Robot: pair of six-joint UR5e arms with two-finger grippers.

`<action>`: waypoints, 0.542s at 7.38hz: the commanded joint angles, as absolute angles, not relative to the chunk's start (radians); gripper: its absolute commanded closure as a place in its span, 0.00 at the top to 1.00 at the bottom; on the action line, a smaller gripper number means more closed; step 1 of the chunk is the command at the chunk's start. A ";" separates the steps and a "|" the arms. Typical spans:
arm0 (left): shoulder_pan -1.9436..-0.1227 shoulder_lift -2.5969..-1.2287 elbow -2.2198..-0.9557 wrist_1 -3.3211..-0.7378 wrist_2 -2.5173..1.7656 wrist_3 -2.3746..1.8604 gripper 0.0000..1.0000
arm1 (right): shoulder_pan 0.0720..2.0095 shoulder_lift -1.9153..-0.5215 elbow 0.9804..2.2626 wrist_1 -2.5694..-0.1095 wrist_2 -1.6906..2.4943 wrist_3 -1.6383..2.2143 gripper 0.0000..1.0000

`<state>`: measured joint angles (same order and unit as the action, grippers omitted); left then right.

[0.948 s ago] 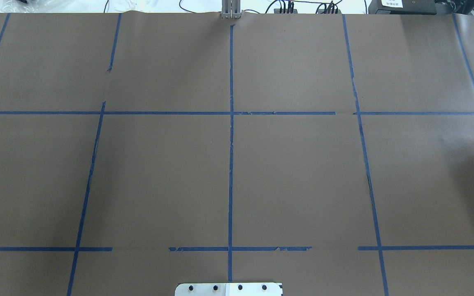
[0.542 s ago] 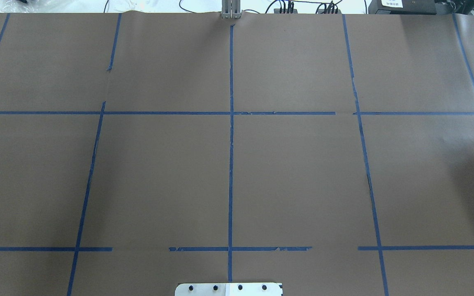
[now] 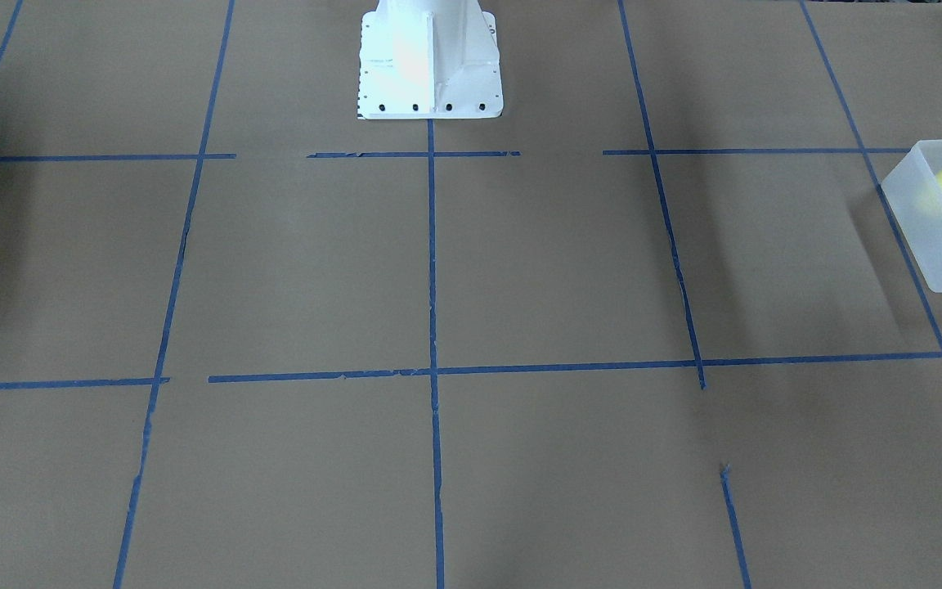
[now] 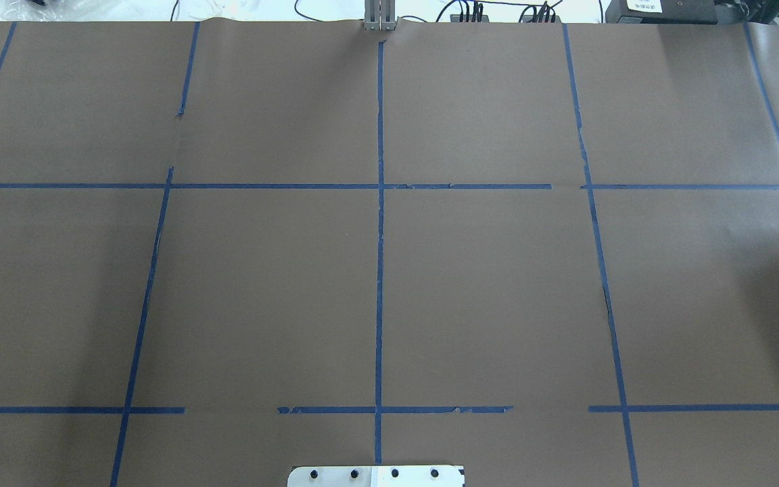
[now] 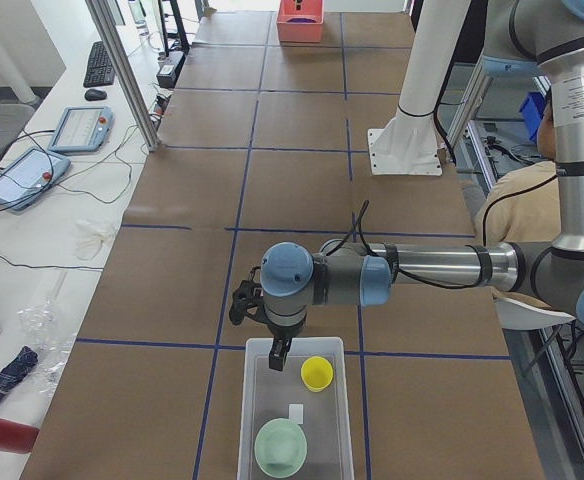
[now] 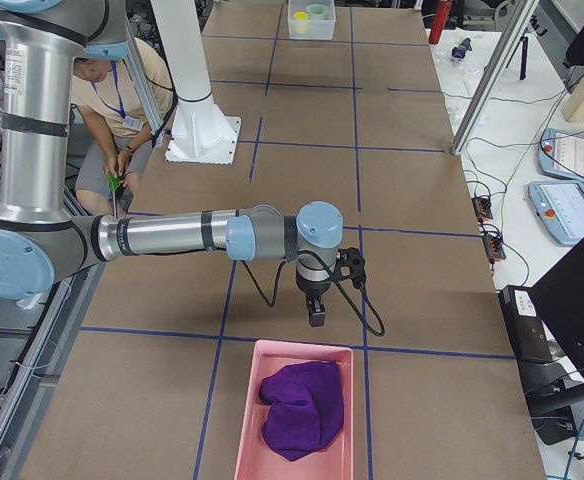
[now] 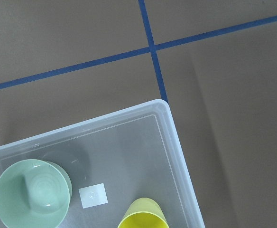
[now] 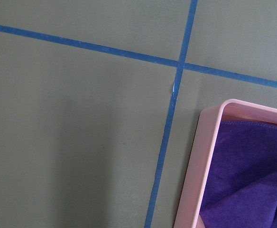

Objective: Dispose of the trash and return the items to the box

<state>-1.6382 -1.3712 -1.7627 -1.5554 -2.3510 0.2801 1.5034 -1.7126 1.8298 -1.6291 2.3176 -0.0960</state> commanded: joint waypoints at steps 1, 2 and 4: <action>-1.641 -1.371 -1.749 -1.562 -2.345 0.281 1.00 | 1.503 -1.713 1.827 -1.629 2.316 -0.097 1.00; -1.646 -1.368 -1.756 -1.562 -2.352 0.281 1.00 | 1.503 -1.713 1.825 -1.629 2.316 -0.097 1.00; -1.646 -1.361 -1.775 -1.559 -2.353 0.281 1.00 | 1.503 -1.715 1.819 -1.629 2.316 -0.097 1.00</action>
